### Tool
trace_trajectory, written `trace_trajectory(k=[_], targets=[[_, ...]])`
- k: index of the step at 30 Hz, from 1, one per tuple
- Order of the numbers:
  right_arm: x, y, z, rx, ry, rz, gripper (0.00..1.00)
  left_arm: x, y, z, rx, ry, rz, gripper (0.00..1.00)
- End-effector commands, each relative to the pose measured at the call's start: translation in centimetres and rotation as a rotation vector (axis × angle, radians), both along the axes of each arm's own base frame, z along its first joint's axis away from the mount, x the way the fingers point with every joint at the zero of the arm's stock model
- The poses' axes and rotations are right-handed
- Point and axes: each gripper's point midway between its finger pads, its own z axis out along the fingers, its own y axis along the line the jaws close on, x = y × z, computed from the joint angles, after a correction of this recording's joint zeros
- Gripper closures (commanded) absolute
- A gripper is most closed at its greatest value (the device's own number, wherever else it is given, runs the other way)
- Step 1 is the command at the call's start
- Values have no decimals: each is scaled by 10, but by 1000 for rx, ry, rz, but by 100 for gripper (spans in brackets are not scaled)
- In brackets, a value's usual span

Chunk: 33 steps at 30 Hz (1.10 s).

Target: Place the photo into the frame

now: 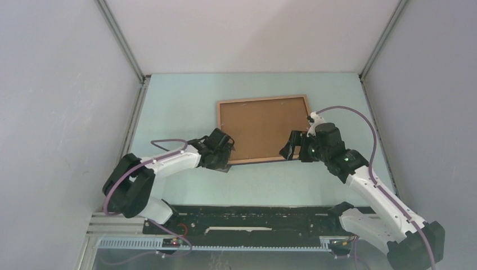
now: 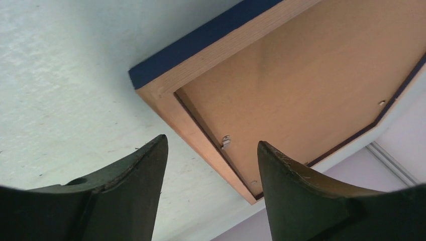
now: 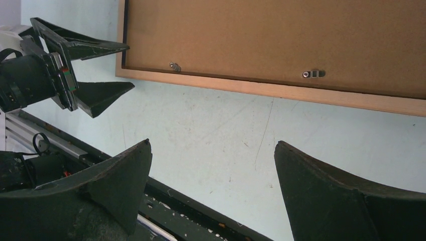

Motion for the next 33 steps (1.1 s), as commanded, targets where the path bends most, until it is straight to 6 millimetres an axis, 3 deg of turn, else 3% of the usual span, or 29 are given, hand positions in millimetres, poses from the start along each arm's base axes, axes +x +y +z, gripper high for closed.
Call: trace_trajectory(k=[1, 6, 21, 33], targets=[[1, -3, 5, -4, -26, -12, 1, 18, -3, 8, -2, -71, 43, 29], [3, -6, 8, 7, -36, -18, 1, 8, -6, -15, -29, 11, 55, 43], [6, 0, 3, 20, -8, -7, 1, -8, -5, -32, -35, 86, 46, 44], [8, 4, -1, 19, 4, 0, 2, -1, 18, -44, 37, 94, 53, 79]])
